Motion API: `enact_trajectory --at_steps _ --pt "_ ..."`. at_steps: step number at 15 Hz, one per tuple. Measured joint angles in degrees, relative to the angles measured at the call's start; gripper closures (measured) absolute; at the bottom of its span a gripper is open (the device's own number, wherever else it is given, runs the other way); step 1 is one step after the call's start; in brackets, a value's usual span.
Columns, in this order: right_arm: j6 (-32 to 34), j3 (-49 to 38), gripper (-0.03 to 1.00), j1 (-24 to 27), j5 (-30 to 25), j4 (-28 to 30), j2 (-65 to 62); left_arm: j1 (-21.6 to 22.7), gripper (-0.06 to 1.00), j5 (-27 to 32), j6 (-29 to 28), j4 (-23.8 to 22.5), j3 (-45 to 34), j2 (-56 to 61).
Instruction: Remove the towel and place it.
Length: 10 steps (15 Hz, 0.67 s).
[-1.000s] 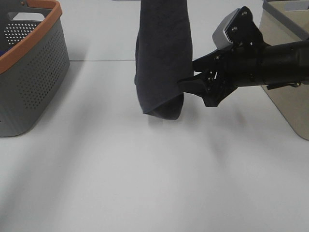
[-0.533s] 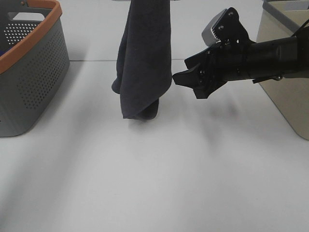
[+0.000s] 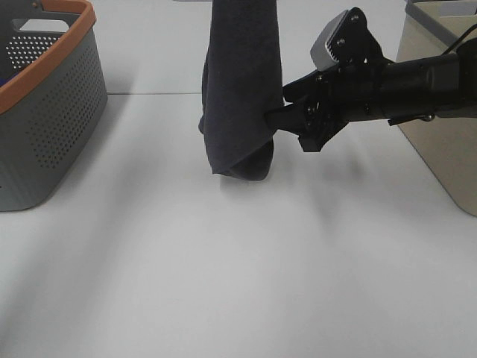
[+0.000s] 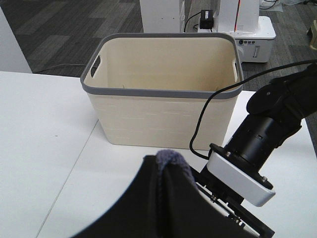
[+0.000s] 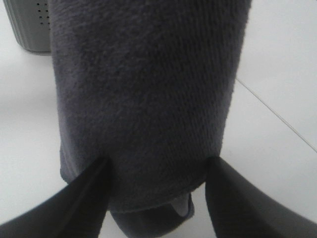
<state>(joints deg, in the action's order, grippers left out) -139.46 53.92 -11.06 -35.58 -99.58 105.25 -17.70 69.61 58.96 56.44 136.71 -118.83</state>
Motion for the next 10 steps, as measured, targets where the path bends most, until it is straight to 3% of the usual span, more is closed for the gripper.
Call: enact_trajectory --at_steps 2,5,8,10 --pt "-1.66 0.00 0.42 0.00 -0.11 0.00 0.00 0.00 0.94 0.00 -0.40 0.40 0.00 0.00" --pt "-1.89 0.00 0.56 0.00 -0.17 0.00 0.00 0.00 0.94 0.00 -0.63 -0.40 0.00 0.00" --pt "-1.32 0.00 0.90 0.00 -0.17 0.00 0.00 0.00 0.94 0.00 -0.63 -1.49 0.00 0.00" --pt "1.55 0.00 0.95 0.00 -0.17 0.00 0.00 0.00 0.94 0.00 -1.20 -6.47 0.00 0.00"
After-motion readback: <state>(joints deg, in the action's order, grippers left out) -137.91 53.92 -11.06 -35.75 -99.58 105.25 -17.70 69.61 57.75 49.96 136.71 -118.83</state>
